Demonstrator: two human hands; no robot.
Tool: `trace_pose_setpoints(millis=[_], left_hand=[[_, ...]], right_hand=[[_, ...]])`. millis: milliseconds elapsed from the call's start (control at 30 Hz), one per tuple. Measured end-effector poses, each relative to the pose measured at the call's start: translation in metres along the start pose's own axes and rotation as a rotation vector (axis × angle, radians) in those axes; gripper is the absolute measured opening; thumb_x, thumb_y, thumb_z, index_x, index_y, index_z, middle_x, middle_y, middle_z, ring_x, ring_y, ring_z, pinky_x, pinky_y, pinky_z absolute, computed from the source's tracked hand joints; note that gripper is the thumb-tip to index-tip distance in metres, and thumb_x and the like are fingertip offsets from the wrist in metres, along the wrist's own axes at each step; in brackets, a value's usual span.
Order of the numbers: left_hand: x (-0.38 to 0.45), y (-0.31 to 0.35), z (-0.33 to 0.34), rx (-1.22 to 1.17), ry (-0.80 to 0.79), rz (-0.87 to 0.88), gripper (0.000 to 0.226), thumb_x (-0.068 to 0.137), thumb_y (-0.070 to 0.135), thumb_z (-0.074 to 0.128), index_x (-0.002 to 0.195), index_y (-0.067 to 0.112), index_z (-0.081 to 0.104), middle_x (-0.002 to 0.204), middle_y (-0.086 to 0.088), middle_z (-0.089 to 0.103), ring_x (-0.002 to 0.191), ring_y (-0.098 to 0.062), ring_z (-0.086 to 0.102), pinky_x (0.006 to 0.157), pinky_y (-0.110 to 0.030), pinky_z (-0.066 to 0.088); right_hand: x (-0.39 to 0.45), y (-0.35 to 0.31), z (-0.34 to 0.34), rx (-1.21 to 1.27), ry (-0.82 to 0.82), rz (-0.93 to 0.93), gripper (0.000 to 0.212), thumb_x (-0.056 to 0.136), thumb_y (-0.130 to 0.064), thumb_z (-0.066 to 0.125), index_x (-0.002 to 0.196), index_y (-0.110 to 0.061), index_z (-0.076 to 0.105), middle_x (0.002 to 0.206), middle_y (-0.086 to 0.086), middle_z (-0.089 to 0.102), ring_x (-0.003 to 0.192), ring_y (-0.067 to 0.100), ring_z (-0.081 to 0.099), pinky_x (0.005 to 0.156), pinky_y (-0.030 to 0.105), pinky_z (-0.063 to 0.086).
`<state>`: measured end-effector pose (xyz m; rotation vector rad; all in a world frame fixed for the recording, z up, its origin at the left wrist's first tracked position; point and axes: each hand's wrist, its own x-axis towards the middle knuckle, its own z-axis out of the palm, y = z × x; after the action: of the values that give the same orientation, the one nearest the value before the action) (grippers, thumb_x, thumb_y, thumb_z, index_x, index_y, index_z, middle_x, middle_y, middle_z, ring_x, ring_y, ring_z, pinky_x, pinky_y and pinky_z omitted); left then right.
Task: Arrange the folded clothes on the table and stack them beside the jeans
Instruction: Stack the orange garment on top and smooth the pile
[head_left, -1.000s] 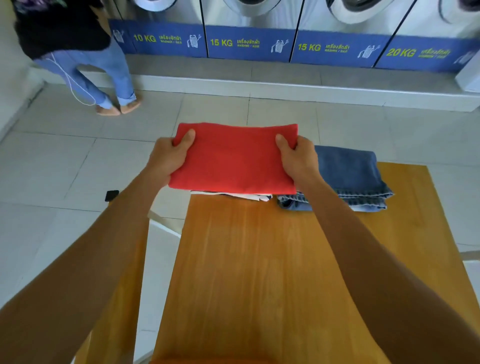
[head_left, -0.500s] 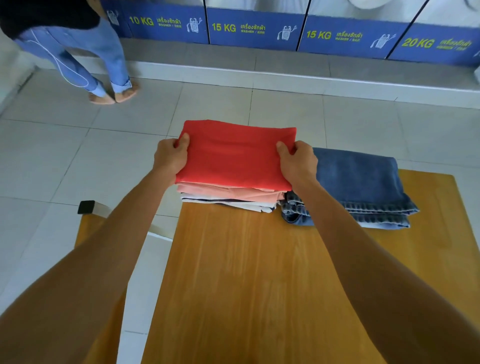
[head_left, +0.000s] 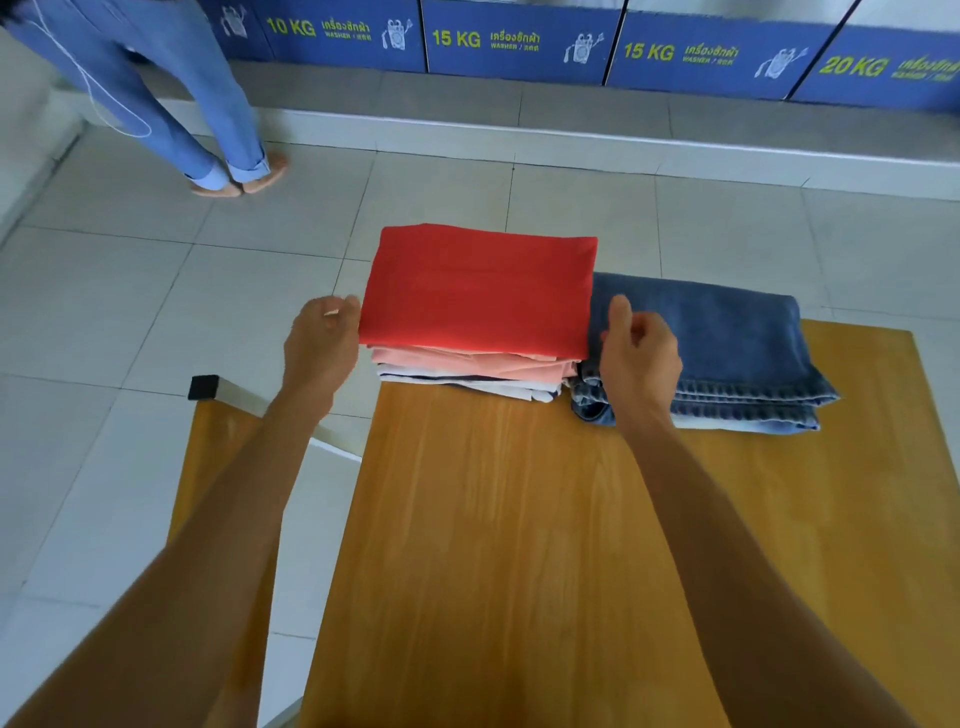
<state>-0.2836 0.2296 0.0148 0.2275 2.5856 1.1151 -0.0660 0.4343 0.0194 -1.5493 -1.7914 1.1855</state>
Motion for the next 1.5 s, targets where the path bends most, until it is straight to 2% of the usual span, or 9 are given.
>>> trace_pose_setpoints(millis=[167,367,567,700,900,1067,1167,1333,1500], left_hand=[[-0.108,-0.076,-0.023,-0.160,-0.080,-0.120,0.042,0.092,0.049,0.056,0.127,0.024,0.053,0.121,0.000,0.064,0.107,-0.021,0.064,0.092,-0.047,0.056],[-0.256,-0.130,-0.038,0.032,-0.159,-0.071,0.030,0.096,0.023,0.055,0.126,0.019,0.056,0.119,0.003,0.062,0.106,-0.013,0.060,0.091,-0.030,0.050],[-0.327,-0.185,-0.054,0.210,-0.178,-0.077,0.040,0.096,0.045,0.052,0.128,0.020,0.054,0.127,-0.001,0.062,0.112,-0.018,0.060,0.095,-0.034,0.050],[-0.348,-0.203,-0.068,0.223,-0.165,-0.150,0.065,0.088,0.070,0.039,0.132,0.023,0.047,0.134,-0.003,0.058,0.120,-0.026,0.058,0.100,-0.048,0.049],[-0.371,-0.207,-0.073,0.284,-0.325,-0.299,0.073,0.089,0.068,0.041,0.141,0.016,0.039,0.144,-0.009,0.051,0.127,-0.036,0.053,0.107,-0.054,0.038],[-0.361,-0.200,-0.067,0.190,-0.357,-0.403,0.081,0.087,0.073,0.037,0.143,0.014,0.039,0.145,-0.012,0.049,0.129,-0.038,0.050,0.107,-0.054,0.037],[-0.350,-0.194,-0.069,0.083,-0.363,-0.419,0.076,0.088,0.073,0.036,0.134,0.013,0.050,0.134,-0.010,0.057,0.121,-0.036,0.055,0.101,-0.051,0.042],[-0.327,-0.179,-0.071,-0.112,-0.369,-0.354,0.052,0.087,0.071,0.046,0.103,0.023,0.059,0.091,0.010,0.061,0.089,-0.019,0.060,0.079,-0.038,0.046],[-0.284,-0.143,-0.068,-0.174,-0.370,-0.345,0.048,0.087,0.069,0.047,0.102,0.024,0.058,0.089,0.009,0.061,0.086,-0.018,0.060,0.081,-0.040,0.049]], right_hand=[[-0.091,0.057,-0.029,-0.037,-0.042,0.054,0.039,0.101,-0.050,0.048,0.083,-0.018,0.061,0.079,-0.002,0.069,0.067,0.014,0.062,0.059,0.033,0.048],[-0.205,0.112,-0.055,-0.227,-0.196,0.031,0.033,0.102,-0.042,0.052,0.087,-0.016,0.066,0.074,-0.011,0.067,0.066,0.004,0.061,0.056,0.025,0.044],[-0.289,0.164,-0.073,-0.374,-0.259,-0.045,0.029,0.099,-0.042,0.051,0.091,-0.019,0.064,0.081,-0.004,0.066,0.076,0.019,0.066,0.061,0.029,0.048],[-0.327,0.168,-0.086,-0.461,-0.198,-0.017,0.047,0.092,-0.065,0.048,0.102,-0.021,0.060,0.101,0.001,0.066,0.096,0.023,0.062,0.079,0.042,0.054],[-0.371,0.169,-0.106,-0.704,-0.258,0.253,0.075,0.081,-0.082,0.048,0.113,-0.014,0.049,0.114,0.010,0.064,0.104,0.035,0.063,0.080,0.042,0.044],[-0.382,0.175,-0.098,-0.469,-0.301,0.267,0.064,0.079,-0.081,0.052,0.089,-0.018,0.057,0.088,0.003,0.067,0.085,0.027,0.065,0.075,0.043,0.055],[-0.377,0.171,-0.099,-0.326,-0.244,0.179,0.055,0.081,-0.072,0.061,0.078,-0.018,0.050,0.073,-0.002,0.058,0.068,0.018,0.058,0.058,0.032,0.043],[-0.359,0.152,-0.097,-0.108,-0.221,0.188,0.045,0.091,-0.057,0.063,0.093,-0.015,0.047,0.076,-0.006,0.055,0.066,0.007,0.053,0.052,0.018,0.037],[-0.314,0.126,-0.087,-0.005,-0.174,0.195,0.049,0.089,-0.058,0.065,0.100,-0.012,0.050,0.088,-0.005,0.056,0.077,0.012,0.055,0.063,0.029,0.045]])
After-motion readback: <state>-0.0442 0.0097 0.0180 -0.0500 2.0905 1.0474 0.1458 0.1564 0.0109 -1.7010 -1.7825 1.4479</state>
